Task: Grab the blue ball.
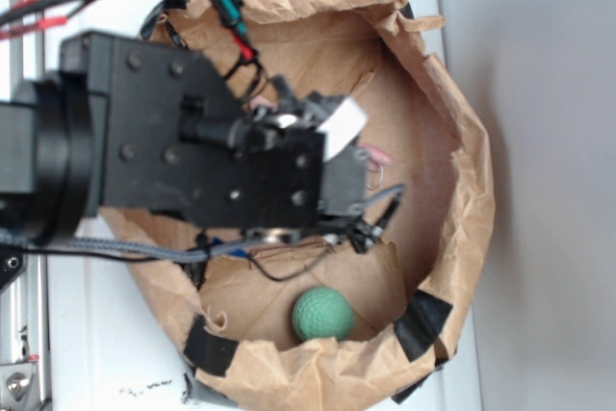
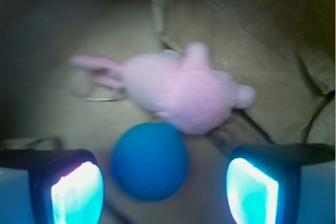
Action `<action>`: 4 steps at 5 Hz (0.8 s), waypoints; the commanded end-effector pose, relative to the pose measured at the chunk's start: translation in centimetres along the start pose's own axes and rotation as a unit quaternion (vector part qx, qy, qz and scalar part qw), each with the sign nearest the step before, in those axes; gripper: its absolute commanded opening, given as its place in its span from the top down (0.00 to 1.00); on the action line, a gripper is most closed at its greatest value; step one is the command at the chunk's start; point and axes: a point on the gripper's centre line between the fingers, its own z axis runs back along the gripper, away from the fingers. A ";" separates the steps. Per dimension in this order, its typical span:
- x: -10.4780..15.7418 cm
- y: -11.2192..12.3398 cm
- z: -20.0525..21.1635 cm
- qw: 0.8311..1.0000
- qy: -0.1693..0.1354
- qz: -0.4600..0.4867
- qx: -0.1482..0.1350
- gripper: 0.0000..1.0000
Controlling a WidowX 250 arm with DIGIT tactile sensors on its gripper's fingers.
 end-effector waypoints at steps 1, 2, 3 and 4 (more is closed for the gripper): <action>-0.5 0.5 -3.5 0.998 -0.068 -0.006 -0.007 0.00; -0.7 0.1 -4.2 0.997 -0.075 0.005 -0.003 1.00; -1.1 -0.5 -3.6 0.997 -0.075 -0.001 -0.005 1.00; -1.3 -0.7 -0.3 0.999 -0.039 -0.010 -0.014 1.00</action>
